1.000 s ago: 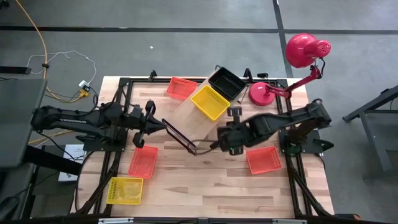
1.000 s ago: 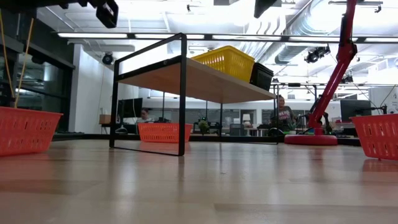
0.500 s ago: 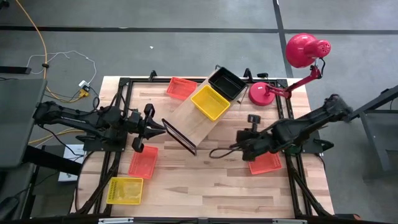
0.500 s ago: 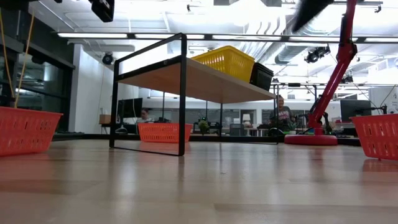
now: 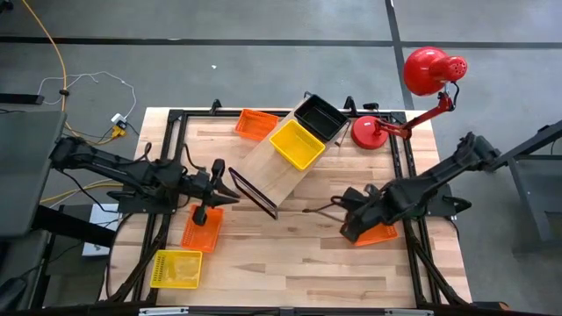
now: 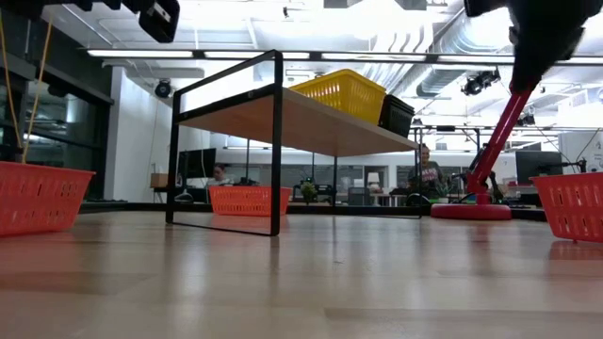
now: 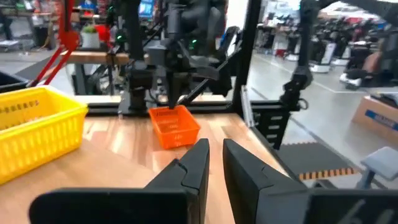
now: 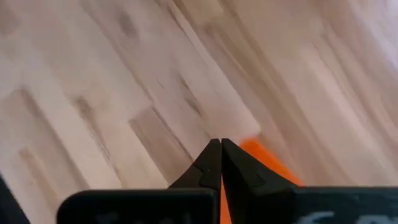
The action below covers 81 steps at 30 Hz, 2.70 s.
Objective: Stack baskets on shelf by color
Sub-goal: Put the bottom right orange basket on the shelf
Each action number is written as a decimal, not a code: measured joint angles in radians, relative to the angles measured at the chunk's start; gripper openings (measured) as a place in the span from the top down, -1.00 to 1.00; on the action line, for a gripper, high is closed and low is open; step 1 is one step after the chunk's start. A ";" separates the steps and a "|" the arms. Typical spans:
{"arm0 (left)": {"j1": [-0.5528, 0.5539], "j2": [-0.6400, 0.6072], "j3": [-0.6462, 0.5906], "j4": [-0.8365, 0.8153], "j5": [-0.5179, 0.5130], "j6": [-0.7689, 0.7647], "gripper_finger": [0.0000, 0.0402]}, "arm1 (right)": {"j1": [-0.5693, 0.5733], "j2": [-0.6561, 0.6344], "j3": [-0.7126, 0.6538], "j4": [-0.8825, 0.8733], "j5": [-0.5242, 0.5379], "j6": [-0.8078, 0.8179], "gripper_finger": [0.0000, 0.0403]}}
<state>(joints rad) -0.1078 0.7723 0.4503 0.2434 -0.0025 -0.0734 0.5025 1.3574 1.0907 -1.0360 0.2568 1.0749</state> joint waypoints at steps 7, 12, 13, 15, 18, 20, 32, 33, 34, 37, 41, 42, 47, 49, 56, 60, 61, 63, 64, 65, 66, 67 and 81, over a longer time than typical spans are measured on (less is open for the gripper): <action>0.001 0.013 0.000 0.001 -0.066 -0.001 0.83 | 0.058 0.120 0.052 -0.314 -0.139 0.256 1.00; 0.000 0.013 0.000 0.000 -0.062 -0.001 0.83 | 0.119 0.121 -0.013 -0.338 -0.164 0.424 1.00; 0.000 0.013 0.000 0.001 -0.062 -0.001 0.83 | 0.131 0.116 -0.030 -0.335 -0.170 0.463 1.00; 0.000 0.013 0.000 0.001 -0.062 -0.001 0.83 | 0.154 0.105 -0.065 -0.315 -0.188 0.521 1.00; 0.000 0.013 0.000 0.006 -0.062 0.001 0.83 | 0.184 0.084 -0.111 -0.302 -0.212 0.597 0.96; 0.000 0.013 0.000 0.015 -0.062 0.008 0.83 | 0.200 0.070 -0.134 -0.302 -0.213 0.657 0.87; 0.000 0.013 0.000 0.017 -0.061 0.014 0.83 | 0.240 0.049 -0.299 -0.290 -0.283 0.887 0.05; 0.000 0.013 0.000 0.017 -0.061 0.014 0.83 | 0.240 0.049 -0.318 -0.272 -0.287 0.889 0.01; 0.000 0.013 0.000 0.017 -0.061 0.014 0.83 | 0.240 0.049 -0.336 -0.248 -0.288 0.889 -0.01; 0.000 0.013 0.000 0.016 -0.061 0.014 0.83 | 0.240 0.049 -0.383 -0.160 -0.282 0.881 -0.04; 0.000 0.013 0.000 0.016 -0.061 0.014 0.83 | 0.240 0.049 -0.417 -0.103 -0.250 0.884 -0.03; 0.000 0.013 0.000 0.016 -0.061 0.014 0.83 | 0.240 0.049 -0.420 -0.103 -0.245 0.883 -0.01; 0.000 0.013 0.000 0.016 -0.061 0.007 0.83 | 0.240 0.049 -0.401 -0.124 -0.244 0.842 0.30; 0.000 0.013 0.000 0.016 -0.061 0.007 0.83 | 0.240 0.049 -0.374 -0.157 -0.252 0.810 0.57; 0.000 0.013 0.000 0.016 -0.061 0.006 0.83 | 0.240 0.049 -0.129 -0.329 -0.170 0.747 0.93; 0.000 0.013 0.000 0.016 -0.061 0.006 0.83 | 0.240 0.049 0.027 -0.254 0.010 0.684 0.97; 0.000 0.013 0.000 0.016 -0.061 0.006 0.83 | 0.237 0.049 0.054 -0.216 0.047 0.666 0.96; 0.000 0.013 0.000 0.016 -0.061 0.001 0.83 | 0.229 0.049 0.092 -0.138 0.118 0.605 0.98; 0.000 0.013 0.000 0.016 -0.061 -0.002 0.83 | 0.223 0.049 0.101 -0.104 0.144 0.579 0.99; 0.000 0.013 0.000 0.016 -0.061 -0.002 0.83 | 0.216 0.049 0.104 -0.071 0.169 0.559 0.99; 0.000 0.013 0.000 0.016 -0.061 -0.002 0.83 | 0.209 0.049 0.104 -0.046 0.195 0.541 0.98; 0.000 0.013 0.000 0.016 -0.061 -0.002 0.83 | 0.201 0.050 0.104 -0.023 0.232 0.530 0.98; 0.000 0.013 0.000 0.016 -0.061 -0.013 0.83 | 0.154 0.060 0.105 0.096 0.772 0.513 1.00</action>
<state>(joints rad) -0.1078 0.7849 0.4503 0.2596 -0.0639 -0.0860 0.6562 1.4175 1.1957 -0.9399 1.0286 1.5876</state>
